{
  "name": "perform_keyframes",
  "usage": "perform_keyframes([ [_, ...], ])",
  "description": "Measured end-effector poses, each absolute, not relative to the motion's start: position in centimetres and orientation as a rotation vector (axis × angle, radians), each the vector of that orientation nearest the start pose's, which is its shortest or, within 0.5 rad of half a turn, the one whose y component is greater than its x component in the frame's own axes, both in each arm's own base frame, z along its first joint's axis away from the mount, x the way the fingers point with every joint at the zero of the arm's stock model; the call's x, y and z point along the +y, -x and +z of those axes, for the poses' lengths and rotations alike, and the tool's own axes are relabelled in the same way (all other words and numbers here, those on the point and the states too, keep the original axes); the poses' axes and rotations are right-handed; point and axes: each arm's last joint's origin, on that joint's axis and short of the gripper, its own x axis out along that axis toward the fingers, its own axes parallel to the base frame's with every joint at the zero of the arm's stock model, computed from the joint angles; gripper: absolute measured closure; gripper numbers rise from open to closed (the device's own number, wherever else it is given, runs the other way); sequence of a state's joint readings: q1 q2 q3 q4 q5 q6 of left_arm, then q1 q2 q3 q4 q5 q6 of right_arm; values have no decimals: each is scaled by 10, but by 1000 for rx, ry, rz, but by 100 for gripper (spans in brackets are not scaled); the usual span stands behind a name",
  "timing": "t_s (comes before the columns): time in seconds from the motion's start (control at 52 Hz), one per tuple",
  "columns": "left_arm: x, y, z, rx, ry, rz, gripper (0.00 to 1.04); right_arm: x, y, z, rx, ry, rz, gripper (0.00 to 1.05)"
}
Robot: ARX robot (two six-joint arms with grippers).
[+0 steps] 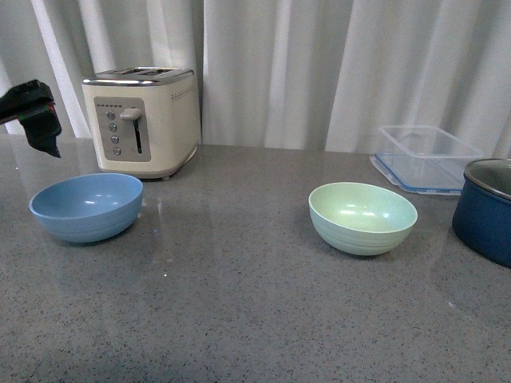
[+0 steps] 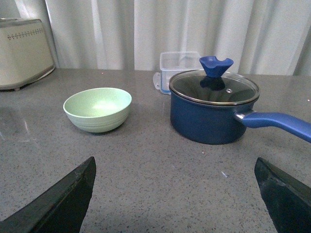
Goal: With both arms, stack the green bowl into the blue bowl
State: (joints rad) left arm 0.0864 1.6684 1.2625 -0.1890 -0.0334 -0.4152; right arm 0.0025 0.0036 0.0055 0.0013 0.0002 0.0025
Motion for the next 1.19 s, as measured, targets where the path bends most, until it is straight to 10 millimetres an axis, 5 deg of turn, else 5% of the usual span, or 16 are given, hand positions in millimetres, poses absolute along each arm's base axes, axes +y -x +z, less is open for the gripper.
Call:
perform_keyframes([
  [0.5, 27, -419, 230, 676, 450, 249, 7, 0, -98, 165, -3, -2, 2, 10],
  [0.788, 22, -422, 222, 696, 456, 247, 59, 0, -98, 165, -3, -2, 2, 10],
  [1.077, 23, -422, 224, 701, 469, 235, 99, 0, -98, 165, -3, -2, 2, 10],
  [1.192, 21, -421, 226, 698, 479, 219, 101, 0, -98, 165, -3, -2, 2, 10],
])
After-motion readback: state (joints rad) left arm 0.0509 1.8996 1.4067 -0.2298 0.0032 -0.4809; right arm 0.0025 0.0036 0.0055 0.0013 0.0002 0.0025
